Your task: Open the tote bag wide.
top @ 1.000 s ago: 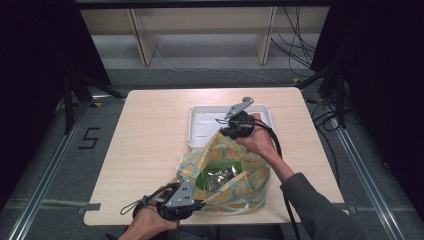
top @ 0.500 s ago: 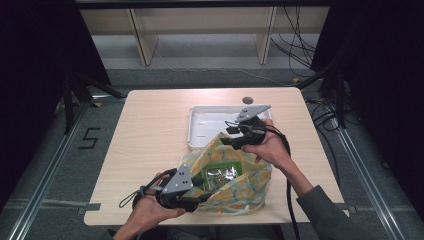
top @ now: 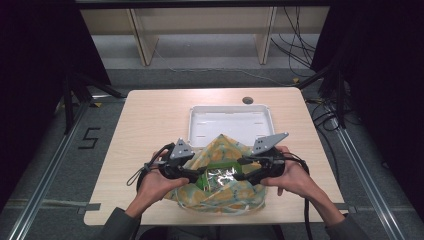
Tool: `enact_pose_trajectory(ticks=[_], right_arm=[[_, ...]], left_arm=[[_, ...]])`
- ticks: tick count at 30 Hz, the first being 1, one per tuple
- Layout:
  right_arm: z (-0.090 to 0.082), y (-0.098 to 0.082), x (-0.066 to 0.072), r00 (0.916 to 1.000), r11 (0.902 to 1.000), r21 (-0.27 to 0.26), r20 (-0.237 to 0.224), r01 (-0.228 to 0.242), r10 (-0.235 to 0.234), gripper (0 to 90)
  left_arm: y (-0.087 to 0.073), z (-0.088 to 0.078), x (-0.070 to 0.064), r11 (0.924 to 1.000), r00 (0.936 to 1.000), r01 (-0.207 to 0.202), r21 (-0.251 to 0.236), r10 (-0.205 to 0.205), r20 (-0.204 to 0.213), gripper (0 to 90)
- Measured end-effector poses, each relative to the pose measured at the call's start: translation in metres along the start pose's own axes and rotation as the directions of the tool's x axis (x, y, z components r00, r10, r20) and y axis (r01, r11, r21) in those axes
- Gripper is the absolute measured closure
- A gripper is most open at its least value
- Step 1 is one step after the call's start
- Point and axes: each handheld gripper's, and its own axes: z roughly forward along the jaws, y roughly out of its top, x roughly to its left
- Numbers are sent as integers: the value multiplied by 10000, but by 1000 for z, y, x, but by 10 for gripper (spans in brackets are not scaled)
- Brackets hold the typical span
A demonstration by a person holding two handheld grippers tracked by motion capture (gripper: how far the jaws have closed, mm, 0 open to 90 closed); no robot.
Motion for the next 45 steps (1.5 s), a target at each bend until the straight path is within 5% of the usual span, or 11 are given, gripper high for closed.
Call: enact_pose_trajectory(ticks=[2,4,6,12,13,20,26,27,32,38,45], right_arm=[[2,-7,3,9997,9999,107,-231,2,1,438],[2,-13,6,9992,9995,300,-401,77,-65,456],[5,-21,7,9977,9971,642,-566,398,-362,635],[7,-32,17,9859,9850,1310,-1387,1125,-942,865],[8,-36,20,9769,9789,1373,-1720,1515,-1271,882],[6,-47,34,9635,9710,1712,-2375,1671,-1239,891],[1,-40,28,9827,9900,1185,-1767,769,-552,603],[-3,-31,22,9872,9959,566,-1471,710,-620,517],[-8,-10,11,9933,9979,-215,-969,613,-631,456],[4,12,-5,9967,9979,-59,-498,640,-642,430],[28,21,-17,9980,9986,287,-458,442,-429,426]], left_arm=[[2,5,4,9996,9997,-231,133,230,87,610],[5,9,8,9992,9993,-355,193,356,-75,674],[7,13,14,9991,9994,-295,318,300,-172,806],[12,21,36,9987,9991,12,502,10,-425,875],[12,21,39,9982,9988,173,572,-146,-471,881],[11,27,55,9957,9961,583,725,-532,-705,886],[14,14,48,9957,9956,922,11,-922,-137,634],[15,9,45,9947,9948,1014,-176,-1015,-32,522],[14,-21,29,9807,9874,1580,-1151,-1553,319,406],[-1,-61,8,9774,9900,1409,-1578,-1377,307,370],[-25,-84,-19,9593,9884,1486,-2402,-1515,66,353]])
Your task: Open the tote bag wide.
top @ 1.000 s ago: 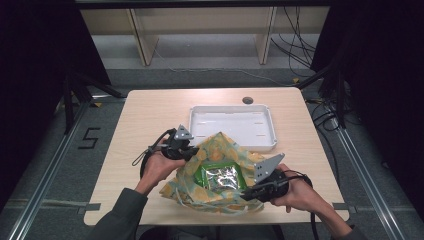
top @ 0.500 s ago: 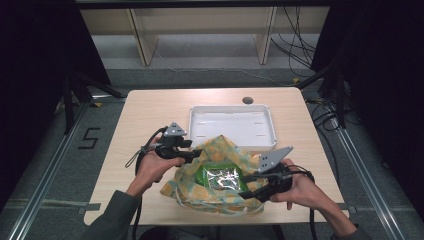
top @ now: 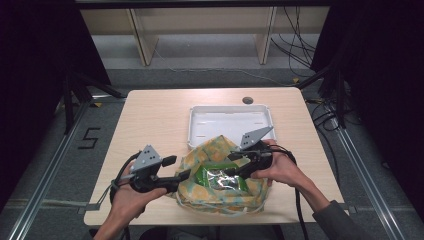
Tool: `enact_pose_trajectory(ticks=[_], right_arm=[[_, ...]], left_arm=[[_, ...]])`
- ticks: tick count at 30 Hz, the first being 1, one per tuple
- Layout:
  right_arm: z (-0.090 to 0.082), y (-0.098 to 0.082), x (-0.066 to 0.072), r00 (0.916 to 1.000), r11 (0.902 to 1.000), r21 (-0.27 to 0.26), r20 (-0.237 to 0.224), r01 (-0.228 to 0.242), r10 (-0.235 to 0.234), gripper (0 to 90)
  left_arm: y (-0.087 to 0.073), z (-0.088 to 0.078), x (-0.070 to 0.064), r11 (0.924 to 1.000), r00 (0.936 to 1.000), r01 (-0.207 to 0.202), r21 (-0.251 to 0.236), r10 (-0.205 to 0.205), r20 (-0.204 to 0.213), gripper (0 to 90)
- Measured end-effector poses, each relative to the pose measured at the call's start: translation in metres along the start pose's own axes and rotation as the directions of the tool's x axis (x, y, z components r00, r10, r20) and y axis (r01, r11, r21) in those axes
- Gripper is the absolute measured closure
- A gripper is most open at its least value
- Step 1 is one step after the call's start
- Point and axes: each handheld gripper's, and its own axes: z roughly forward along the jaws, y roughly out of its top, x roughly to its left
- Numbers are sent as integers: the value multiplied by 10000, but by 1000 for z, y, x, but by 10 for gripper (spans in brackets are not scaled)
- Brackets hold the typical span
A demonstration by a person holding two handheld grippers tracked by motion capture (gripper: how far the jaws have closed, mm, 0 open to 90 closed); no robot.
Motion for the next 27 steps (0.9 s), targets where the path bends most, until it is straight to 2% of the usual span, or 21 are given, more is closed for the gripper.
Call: enact_pose_trajectory(ticks=[2,3,4,5,7,8,9,12,14,15,18,19,20,23,24,25,26,27], right_arm=[[6,1,-4,9999,10000,-5,84,58,-58,425],[7,1,-5,9999,9999,123,98,-58,57,424],[13,2,-8,9999,9999,118,79,91,-92,421],[13,2,-8,9999,9999,118,79,91,-92,421],[17,3,-10,10000,9995,301,87,-49,46,416],[19,3,-10,9999,9995,288,65,-132,130,409],[21,3,-13,10000,9993,364,-26,60,-59,406],[25,3,-15,9999,9989,464,65,-117,114,404],[27,2,-17,9998,9980,608,91,-186,181,403],[28,1,-20,9998,9983,560,136,-172,164,402],[29,0,-22,9995,9974,670,175,-263,252,399],[30,-1,-23,9995,9969,732,146,-273,263,394],[33,-2,-26,9998,9969,762,97,-183,176,388],[34,-3,-28,9999,9959,898,88,-120,113,389],[37,-4,-27,9992,9947,948,160,-392,379,388],[37,-4,-27,9992,9947,948,160,-392,379,388],[39,-4,-28,9988,9926,1119,169,-471,455,388],[39,-4,-28,9988,9926,1119,169,-471,455,388]], left_arm=[[-7,-5,-6,10000,10000,-30,-19,30,5,354],[-11,-7,-9,10000,10000,22,-34,-22,6,354],[-18,-9,-12,9999,9998,-106,58,105,141,354],[-18,-9,-12,9999,9998,-106,58,105,141,354],[-24,-10,-15,9996,9999,-147,246,149,-75,354],[-27,-10,-15,9993,9998,-217,307,217,-17,353],[-30,-10,-16,9997,10000,31,256,-31,17,352],[-37,-13,-15,9991,10000,43,416,-46,63,353],[-42,-14,-17,9985,9997,191,516,-198,114,352],[-44,-14,-18,9985,9996,92,538,-105,249,347],[-51,-14,-23,9971,9999,-67,752,55,159,352],[-54,-13,-25,9977,9995,71,676,-92,314,366],[-57,-12,-27,9965,9992,176,818,-204,339,385],[-64,-7,-32,9932,9984,28,1166,-93,551,394],[-66,-6,-32,9925,9981,-57,1223,-18,611,424],[-67,-4,-33,9914,9978,-143,1298,58,658,424],[-70,-1,-36,9912,9975,-14,1325,-80,705,472],[-72,3,-36,9890,9965,-314,1449,198,809,513]])
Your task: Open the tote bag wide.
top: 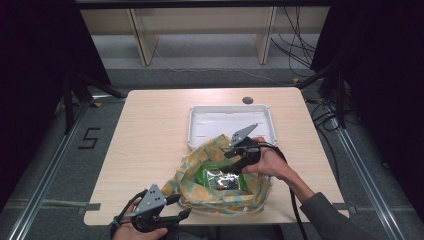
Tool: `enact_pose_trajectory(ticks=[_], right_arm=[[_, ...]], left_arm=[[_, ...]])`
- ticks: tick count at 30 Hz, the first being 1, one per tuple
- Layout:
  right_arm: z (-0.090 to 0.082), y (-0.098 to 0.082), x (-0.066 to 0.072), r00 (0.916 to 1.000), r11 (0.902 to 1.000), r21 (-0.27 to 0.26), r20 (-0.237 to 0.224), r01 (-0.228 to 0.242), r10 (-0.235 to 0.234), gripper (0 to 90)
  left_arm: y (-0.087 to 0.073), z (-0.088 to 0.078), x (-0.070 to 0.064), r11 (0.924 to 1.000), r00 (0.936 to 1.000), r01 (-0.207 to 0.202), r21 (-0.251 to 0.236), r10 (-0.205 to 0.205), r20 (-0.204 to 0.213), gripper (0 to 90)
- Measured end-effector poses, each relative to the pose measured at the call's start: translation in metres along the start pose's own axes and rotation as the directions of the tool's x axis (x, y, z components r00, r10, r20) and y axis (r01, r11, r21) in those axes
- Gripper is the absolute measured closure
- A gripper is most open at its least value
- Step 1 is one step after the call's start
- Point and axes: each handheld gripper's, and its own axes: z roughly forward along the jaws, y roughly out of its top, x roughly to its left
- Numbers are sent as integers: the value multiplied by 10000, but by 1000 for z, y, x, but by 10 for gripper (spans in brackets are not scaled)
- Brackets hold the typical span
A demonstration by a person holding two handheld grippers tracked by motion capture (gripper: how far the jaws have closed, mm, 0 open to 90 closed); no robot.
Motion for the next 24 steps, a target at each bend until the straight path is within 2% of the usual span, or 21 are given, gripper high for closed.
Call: enact_pose_trajectory(ticks=[1,2,3,5,7,8,9,10,12,13,14,15,17,20,21,23,24], right_arm=[[2,1,-3,9990,9990,-87,-24,440,-440,388],[4,1,-4,9993,9993,-54,52,379,-379,388],[5,1,-3,10000,9999,129,50,84,-85,388],[9,1,-5,9998,9995,287,134,121,-125,387],[14,1,-8,9997,9991,337,59,254,-256,386],[16,1,-9,9995,9990,333,47,312,-313,386],[19,1,-10,9998,9990,424,67,173,-175,386],[19,1,-10,9998,9990,424,67,173,-175,386],[22,1,-11,10000,9988,477,32,80,-81,386],[25,2,-13,9998,9984,530,12,194,-194,386],[25,2,-13,9998,9984,530,12,194,-194,386],[27,2,-13,9997,9978,607,-9,255,-255,385],[30,2,-14,9996,9974,664,-95,276,-271,385],[33,2,-15,9997,9973,694,-55,227,-223,384],[35,2,-15,9998,9977,647,-10,217,-216,384],[37,2,-16,9997,9970,734,-32,242,-240,385],[40,1,-17,9996,9966,778,-59,267,-263,386]], left_arm=[[-3,5,-1,9999,9999,-31,102,30,139,513],[-5,11,-1,9998,9995,53,180,-59,307,556],[-7,16,0,9993,9995,-18,376,6,313,599],[-10,25,4,9976,9988,-190,661,159,467,680],[-12,37,5,9981,9978,300,538,-331,577,743],[-11,41,6,9982,9977,284,531,-315,600,773],[-10,46,7,9990,9979,150,421,-177,631,812],[-9,50,7,9987,9978,275,428,-300,592,812],[-8,59,7,9989,9983,-30,472,2,591,845],[-7,64,8,9987,9982,-115,503,85,600,864],[-8,68,7,9982,9976,131,578,-169,665,864],[-8,72,8,9979,9978,-125,634,83,656,867],[-9,77,8,9958,9980,-179,896,124,612,878],[-12,85,9,9954,9988,-212,937,169,463,883],[-13,88,11,9946,9980,-464,925,422,463,883],[-14,93,11,9938,9981,-436,1023,389,473,883],[-15,96,9,9941,9990,-271,1050,231,394,883]])
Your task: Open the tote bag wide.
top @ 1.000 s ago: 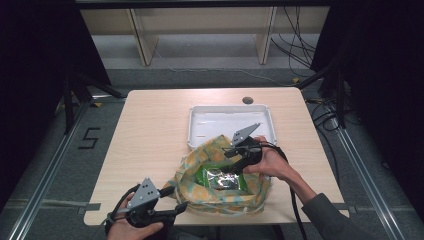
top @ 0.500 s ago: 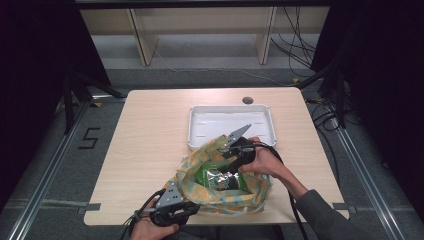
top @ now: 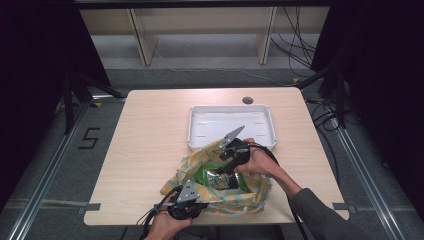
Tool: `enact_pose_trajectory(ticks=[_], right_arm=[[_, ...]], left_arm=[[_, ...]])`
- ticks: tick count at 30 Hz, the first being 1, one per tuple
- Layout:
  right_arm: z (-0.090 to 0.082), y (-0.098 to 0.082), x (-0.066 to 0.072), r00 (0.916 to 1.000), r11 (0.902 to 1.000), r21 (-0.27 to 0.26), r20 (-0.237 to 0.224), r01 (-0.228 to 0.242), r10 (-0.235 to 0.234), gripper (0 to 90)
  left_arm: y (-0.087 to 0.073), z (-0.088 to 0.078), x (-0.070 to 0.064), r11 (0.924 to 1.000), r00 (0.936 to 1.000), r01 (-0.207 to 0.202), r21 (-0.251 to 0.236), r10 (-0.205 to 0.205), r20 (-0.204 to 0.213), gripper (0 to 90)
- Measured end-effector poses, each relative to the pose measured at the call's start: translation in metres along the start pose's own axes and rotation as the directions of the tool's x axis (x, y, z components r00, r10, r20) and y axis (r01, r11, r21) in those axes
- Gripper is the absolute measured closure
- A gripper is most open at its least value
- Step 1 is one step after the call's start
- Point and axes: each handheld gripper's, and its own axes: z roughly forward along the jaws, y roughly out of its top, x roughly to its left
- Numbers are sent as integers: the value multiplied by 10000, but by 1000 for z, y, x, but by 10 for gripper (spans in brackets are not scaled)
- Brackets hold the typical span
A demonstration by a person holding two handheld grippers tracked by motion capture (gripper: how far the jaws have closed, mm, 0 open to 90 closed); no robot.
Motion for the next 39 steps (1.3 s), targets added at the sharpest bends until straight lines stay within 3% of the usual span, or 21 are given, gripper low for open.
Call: enact_pose_trajectory(ticks=[1,2,3,4,6,11,12,13,15,16,17,20,23,25,29,31,32,34,35,36,39], right_arm=[[0,0,0,10000,10000,0,0,0,0,386],[1,0,0,10000,10000,47,-46,-44,44,386],[2,0,0,9998,9998,140,-132,-125,127,386],[4,-1,-1,9998,9998,162,-163,-113,116,386],[9,-2,-2,9997,9994,310,-157,-183,188,388],[14,-3,-3,9991,9987,438,-336,-261,275,389],[15,-4,-3,9994,9987,433,-220,-256,265,388],[15,-4,-4,9997,9986,518,-176,-137,146,389],[17,-4,-5,9994,9978,631,-298,-179,198,391],[18,-4,-4,9994,9981,602,-299,-162,181,392],[19,-4,-5,9996,9980,622,-264,-115,132,389],[21,-4,-5,9988,9969,741,-397,-256,286,385],[20,-4,-6,9980,9967,717,-475,-375,410,394],[20,-4,-6,9976,9965,714,-522,-427,465,393],[20,-4,-5,9973,9952,825,-459,-525,565,398],[20,-4,-5,9961,9954,757,-620,-588,635,406],[19,-4,-4,9922,9930,725,-763,-931,986,409],[17,-4,-4,9877,9905,676,-928,-1199,1259,419],[17,-4,-5,9840,9898,731,-1210,-1226,1308,428],[16,-5,-5,9866,9911,614,-1060,-1181,1241,429],[15,-4,-5,9816,9904,593,-1380,-1251,1322,442]], left_arm=[[1,2,1,9995,9995,-296,47,296,82,883],[1,5,-1,10000,10000,-49,-29,49,-3,882],[2,6,0,9994,9994,-333,37,333,36,882],[2,9,-1,9998,9998,-177,10,177,4,882],[3,12,1,9994,9994,-352,14,352,-72,882],[3,16,2,9999,9999,-144,4,144,-96,882],[4,16,3,9994,9995,-311,171,312,-50,882],[4,18,2,9999,10000,-40,101,41,-50,882],[4,20,2,10000,10000,54,-10,-54,-52,882],[5,20,4,9997,9997,-221,133,222,-75,883],[5,21,4,9999,10000,-19,105,19,-68,884],[7,22,6,9994,9996,-274,198,275,-49,892],[7,24,6,9999,10000,57,154,-57,10,893],[8,24,7,9998,9999,-143,101,144,-79,893],[9,25,7,10000,10000,-39,56,39,-71,894],[9,25,7,9999,9999,-90,94,91,-55,895],[9,26,6,9999,10000,71,104,-71,-36,895],[9,26,7,9999,10000,-50,131,51,-58,895],[9,27,6,9999,10000,37,131,-36,-42,895],[9,27,6,9999,10000,45,144,-44,-46,895],[8,28,6,9998,9999,48,178,-46,-130,895]])
